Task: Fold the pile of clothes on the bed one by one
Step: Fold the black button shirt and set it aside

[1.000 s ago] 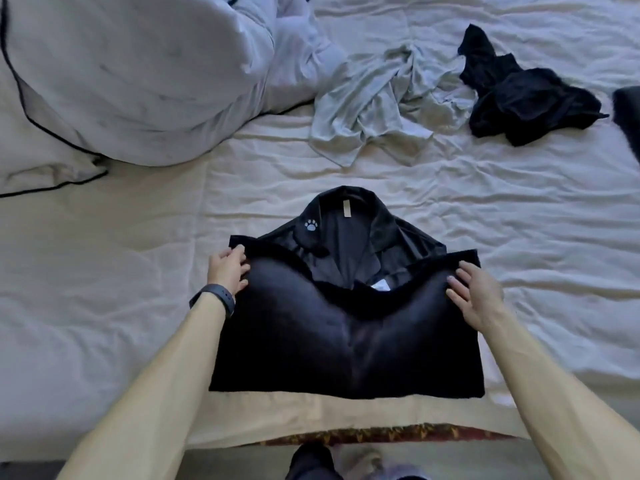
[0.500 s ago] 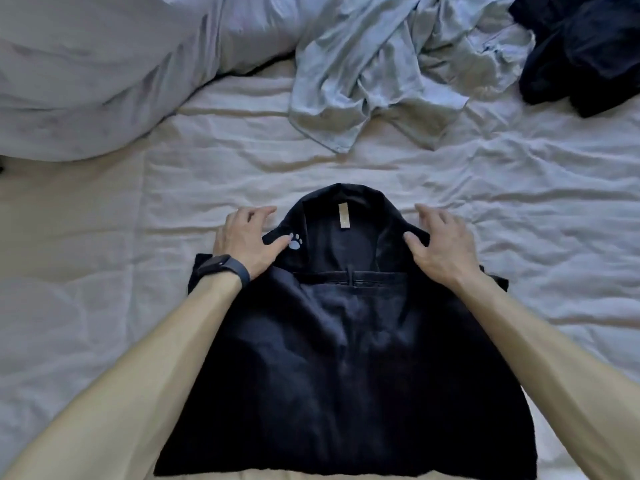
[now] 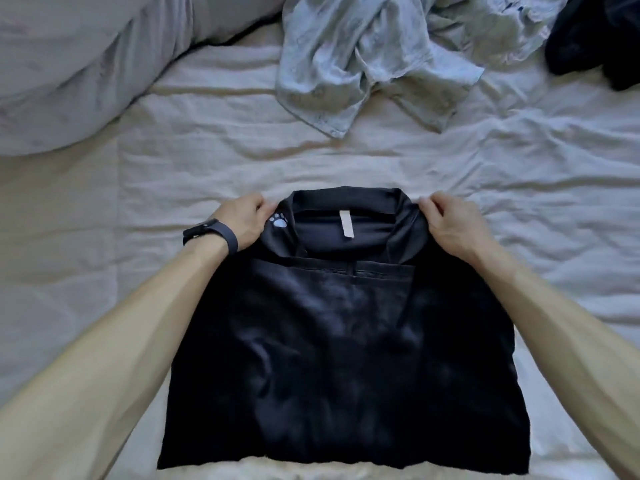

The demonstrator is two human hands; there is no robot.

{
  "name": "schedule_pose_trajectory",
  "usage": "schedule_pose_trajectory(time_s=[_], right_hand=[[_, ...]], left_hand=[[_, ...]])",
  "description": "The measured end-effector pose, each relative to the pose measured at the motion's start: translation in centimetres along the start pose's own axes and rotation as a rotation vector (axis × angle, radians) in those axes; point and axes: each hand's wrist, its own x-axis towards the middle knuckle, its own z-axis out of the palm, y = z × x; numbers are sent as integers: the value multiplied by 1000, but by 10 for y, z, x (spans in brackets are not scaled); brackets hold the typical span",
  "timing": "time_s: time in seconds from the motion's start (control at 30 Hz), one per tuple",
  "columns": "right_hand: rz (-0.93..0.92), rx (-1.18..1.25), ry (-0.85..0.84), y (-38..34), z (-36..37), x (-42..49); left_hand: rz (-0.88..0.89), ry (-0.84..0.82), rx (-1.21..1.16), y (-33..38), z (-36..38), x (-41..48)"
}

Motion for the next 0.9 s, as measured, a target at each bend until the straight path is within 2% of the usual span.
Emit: schedule_pose_trajectory(time_s=[0.1,0.17,0.23,0.3,0.33,0.4,0.5,0.63,0.73,0.83,0.9], right_hand=[[16,155,134,2,8,-12],[25,214,295,12,10,-35],[139,218,455,33,12,-68],[306,232,532,55,15,-105],[393,255,515,63,16,-121],[501,354,416,72,18,-146],[573,498,312,74,18,-156],[546,479,320,72,11,-138],[486,526,402,69,1,-127],[468,489,425,67,-5,-122],[418,388,421,68,-3,-123]], left_hand=[[-16,106,-13,0,4,-8],[-23,281,-60,-9,5,-25],[-77,516,-97,-29,11,-53],[-237,670,-183,-53,21,-86],[-334,676,-242,-65,28,-100],[-461,578,-329,-83,40,-120],[-415,471,-378,-93,44,-131],[-438,549,-592,-82,29,-130],[-464,602,-687,-84,21,-126],[-463,559,-680,-94,20,-126],[-427,498,-591,-93,23,-128]])
